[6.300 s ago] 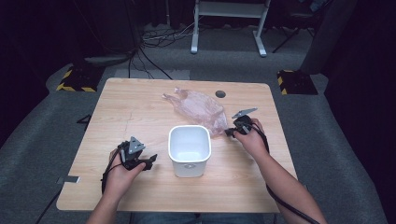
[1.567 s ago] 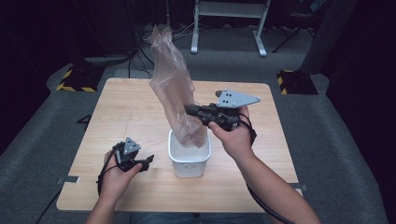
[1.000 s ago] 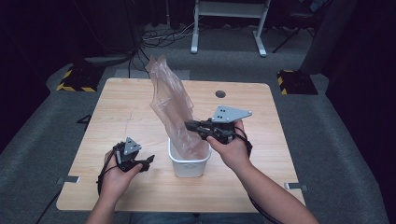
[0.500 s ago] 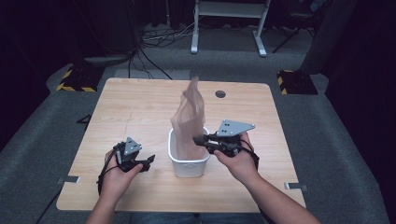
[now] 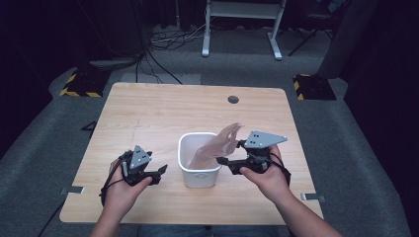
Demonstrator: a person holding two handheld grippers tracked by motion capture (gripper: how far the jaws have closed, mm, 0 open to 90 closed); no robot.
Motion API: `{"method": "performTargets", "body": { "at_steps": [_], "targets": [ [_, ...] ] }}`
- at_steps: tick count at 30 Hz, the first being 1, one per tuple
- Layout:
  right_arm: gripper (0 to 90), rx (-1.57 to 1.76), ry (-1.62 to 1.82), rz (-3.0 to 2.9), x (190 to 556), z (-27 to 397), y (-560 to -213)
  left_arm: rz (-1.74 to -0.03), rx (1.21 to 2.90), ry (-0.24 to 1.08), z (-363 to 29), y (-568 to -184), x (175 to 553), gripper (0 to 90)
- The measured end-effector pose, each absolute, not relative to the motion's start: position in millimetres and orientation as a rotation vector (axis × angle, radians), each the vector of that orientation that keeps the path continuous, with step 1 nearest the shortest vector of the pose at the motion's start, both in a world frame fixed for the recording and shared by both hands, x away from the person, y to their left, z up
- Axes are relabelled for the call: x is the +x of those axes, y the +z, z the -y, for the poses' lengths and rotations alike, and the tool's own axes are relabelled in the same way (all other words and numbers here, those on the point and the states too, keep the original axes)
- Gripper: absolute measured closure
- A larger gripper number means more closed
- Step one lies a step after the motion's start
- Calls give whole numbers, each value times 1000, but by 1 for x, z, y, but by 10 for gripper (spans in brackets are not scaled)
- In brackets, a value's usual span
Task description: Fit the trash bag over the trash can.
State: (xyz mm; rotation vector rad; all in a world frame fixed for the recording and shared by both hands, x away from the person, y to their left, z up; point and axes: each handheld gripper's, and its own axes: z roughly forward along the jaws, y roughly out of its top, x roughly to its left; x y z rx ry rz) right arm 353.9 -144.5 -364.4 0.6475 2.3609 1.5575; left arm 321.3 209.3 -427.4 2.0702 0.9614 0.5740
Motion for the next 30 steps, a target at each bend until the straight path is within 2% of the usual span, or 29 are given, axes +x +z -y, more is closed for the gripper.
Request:
{"method": "performTargets", "body": {
  "at_steps": [8, 19, 26, 29, 30],
  "targets": [
    [354, 684, 1597, -2286, 355, 160, -354, -876, 2076, 587, -198, -405, 306, 296],
    [356, 708, 1548, -2312, 378, 115, -354, -765, 1981, 504, -189, -385, 292, 304],
    [352, 716, 1538, -2327, 381, 107, -358, -708, 1926, 482, -179, -375, 291, 318],
    [352, 718, 1537, -2325, 380, 107, -357, -698, 1911, 484, -172, -374, 294, 336],
    [352, 716, 1538, -2330, 380, 107, -357, -697, 1907, 481, -168, -374, 297, 378]
  ]
}}
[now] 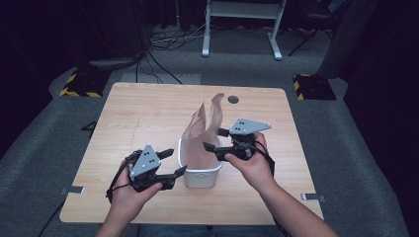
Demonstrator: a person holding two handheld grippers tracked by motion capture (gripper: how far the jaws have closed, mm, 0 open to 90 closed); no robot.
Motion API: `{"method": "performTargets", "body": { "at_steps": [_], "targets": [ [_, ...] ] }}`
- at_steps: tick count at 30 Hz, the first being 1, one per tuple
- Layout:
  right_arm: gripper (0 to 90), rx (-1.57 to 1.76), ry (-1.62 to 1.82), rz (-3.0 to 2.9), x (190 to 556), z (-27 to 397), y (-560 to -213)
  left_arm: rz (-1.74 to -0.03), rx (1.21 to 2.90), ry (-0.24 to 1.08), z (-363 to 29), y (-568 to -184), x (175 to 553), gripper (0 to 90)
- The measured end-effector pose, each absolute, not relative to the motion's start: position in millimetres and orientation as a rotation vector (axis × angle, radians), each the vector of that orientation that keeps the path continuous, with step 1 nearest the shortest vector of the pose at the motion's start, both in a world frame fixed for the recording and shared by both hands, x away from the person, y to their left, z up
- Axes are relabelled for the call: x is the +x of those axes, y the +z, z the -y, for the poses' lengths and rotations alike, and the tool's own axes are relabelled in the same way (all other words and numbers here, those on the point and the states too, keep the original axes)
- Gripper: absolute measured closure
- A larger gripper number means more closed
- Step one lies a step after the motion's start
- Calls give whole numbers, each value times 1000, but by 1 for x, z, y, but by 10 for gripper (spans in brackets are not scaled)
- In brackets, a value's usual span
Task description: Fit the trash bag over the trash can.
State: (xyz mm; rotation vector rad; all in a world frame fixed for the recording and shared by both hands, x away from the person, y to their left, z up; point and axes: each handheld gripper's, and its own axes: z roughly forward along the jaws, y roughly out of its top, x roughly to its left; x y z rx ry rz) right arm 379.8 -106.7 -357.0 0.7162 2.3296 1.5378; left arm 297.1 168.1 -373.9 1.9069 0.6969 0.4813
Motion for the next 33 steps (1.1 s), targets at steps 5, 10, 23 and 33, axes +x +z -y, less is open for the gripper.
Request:
{"method": "performTargets", "body": {
  "at_steps": [5, 10, 23, 33],
  "targets": [
    [352, 701, 1543, -2331, 378, 107, -356, -698, 1895, 503, -163, -373, 304, 546],
    [346, 668, 1546, -2324, 374, 110, -350, -684, 1888, 549, -163, -370, 308, 843],
    [229, 596, 1556, -2319, 392, 119, -326, -697, 1887, 525, -171, -371, 307, 900],
    [608, 379, 1591, -2550, 413, 105, -332, -723, 1891, 536, -174, -375, 312, 878]
  ]
}}
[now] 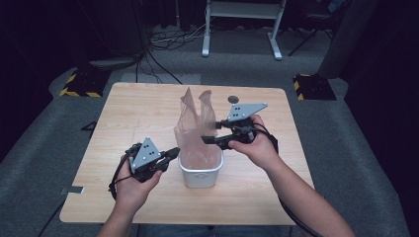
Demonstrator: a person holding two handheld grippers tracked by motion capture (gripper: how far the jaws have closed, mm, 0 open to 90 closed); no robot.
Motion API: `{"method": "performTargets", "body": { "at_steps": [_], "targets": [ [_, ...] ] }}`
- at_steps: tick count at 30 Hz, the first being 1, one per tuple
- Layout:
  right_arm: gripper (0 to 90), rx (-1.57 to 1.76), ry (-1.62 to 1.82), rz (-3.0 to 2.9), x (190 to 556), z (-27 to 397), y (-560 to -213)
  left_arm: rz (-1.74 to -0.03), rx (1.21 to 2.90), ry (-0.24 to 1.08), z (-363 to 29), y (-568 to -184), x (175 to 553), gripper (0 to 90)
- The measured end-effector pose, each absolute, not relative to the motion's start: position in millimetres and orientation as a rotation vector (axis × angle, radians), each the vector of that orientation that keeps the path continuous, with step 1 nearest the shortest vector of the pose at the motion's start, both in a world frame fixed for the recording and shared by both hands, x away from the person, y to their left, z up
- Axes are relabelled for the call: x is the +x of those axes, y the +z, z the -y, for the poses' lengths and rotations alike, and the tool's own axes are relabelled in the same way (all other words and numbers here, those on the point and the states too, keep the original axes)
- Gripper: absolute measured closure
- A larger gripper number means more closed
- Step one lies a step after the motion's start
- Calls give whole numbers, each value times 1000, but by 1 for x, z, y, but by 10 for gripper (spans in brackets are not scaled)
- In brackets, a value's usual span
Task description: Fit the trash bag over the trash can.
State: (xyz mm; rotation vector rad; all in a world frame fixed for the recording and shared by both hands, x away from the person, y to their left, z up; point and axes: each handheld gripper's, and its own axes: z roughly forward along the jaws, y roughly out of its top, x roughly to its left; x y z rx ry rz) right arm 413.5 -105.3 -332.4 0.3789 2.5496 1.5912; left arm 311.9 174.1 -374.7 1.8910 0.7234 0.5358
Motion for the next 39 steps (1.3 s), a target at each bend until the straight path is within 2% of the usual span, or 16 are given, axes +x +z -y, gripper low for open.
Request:
{"method": "performTargets", "body": {
  "at_steps": [1, 3, 4, 5, 7, 10, 12, 22, 24, 25, 29, 35, 39],
  "targets": [
    [608, 379, 1591, -2550, 413, 105, -332, -726, 1889, 532, -174, -375, 312, 878],
    [743, 362, 1571, -2544, 406, 105, -332, -703, 1881, 536, -172, -374, 311, 685],
    [789, 359, 1567, -2541, 403, 105, -332, -683, 1881, 547, -170, -373, 310, 624],
    [836, 363, 1556, -2526, 396, 106, -331, -665, 1884, 542, -167, -371, 309, 633],
    [878, 341, 1546, -2511, 388, 107, -329, -665, 1887, 537, -165, -370, 310, 714],
    [893, 322, 1571, -2523, 375, 106, -326, -687, 1894, 536, -166, -372, 315, 855],
    [895, 311, 1572, -2533, 370, 105, -325, -692, 1890, 535, -165, -372, 316, 881],
    [878, 245, 1538, -2628, 335, 88, -338, -709, 1900, 564, -161, -377, 321, 900],
    [725, 248, 1535, -2668, 332, 87, -342, -706, 1902, 565, -163, -377, 320, 900],
    [676, 248, 1541, -2650, 331, 88, -342, -705, 1898, 563, -165, -378, 320, 900],
    [628, 268, 1553, -2613, 330, 104, -331, -703, 1898, 559, -170, -378, 318, 900],
    [608, 316, 1568, -2549, 330, 130, -316, -703, 1887, 560, -172, -377, 317, 900],
    [650, 409, 1621, -2467, 337, 154, -304, -701, 1886, 558, -171, -377, 316, 900]
  ]
}}
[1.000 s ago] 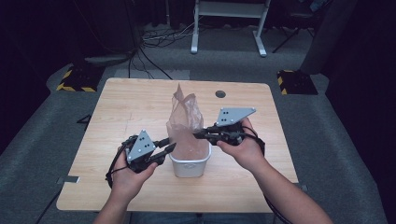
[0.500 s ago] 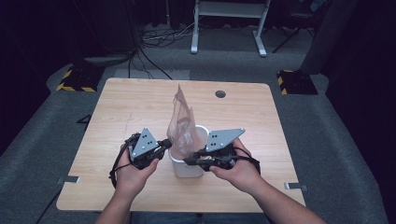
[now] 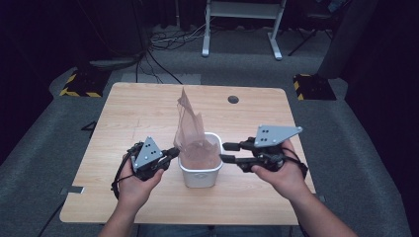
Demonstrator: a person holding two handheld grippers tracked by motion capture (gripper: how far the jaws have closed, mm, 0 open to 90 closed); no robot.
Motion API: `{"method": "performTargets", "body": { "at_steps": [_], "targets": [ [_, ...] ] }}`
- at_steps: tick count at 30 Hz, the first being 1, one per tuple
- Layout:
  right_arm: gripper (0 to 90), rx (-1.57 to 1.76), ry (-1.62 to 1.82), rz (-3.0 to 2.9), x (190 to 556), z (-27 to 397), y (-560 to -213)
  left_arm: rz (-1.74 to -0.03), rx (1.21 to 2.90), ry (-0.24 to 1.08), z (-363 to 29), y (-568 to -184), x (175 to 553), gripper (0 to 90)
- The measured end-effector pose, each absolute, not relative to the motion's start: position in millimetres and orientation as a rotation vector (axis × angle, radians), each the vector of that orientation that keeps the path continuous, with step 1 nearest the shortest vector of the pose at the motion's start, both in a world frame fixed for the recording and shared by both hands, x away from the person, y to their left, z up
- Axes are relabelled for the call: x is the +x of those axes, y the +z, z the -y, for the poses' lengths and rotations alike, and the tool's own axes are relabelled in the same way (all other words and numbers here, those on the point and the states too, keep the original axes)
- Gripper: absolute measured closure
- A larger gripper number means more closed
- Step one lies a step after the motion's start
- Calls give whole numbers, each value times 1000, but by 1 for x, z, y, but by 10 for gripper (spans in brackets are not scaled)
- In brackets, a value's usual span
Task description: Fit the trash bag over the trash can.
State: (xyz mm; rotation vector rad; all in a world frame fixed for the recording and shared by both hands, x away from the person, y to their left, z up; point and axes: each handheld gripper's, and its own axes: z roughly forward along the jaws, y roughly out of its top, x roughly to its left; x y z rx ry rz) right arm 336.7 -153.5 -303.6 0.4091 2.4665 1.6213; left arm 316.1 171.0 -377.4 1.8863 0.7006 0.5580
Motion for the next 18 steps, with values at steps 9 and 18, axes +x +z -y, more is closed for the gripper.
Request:
{"method": "performTargets", "body": {
  "at_steps": [9, 18],
  "targets": [
    [595, 571, 1591, -2351, 380, 150, -305, -688, 1877, 547, -170, -376, 316, 899],
    [548, 512, 1677, -2441, 386, 107, -316, -629, 1811, 583, -169, -366, 309, 718]
  ]
}}
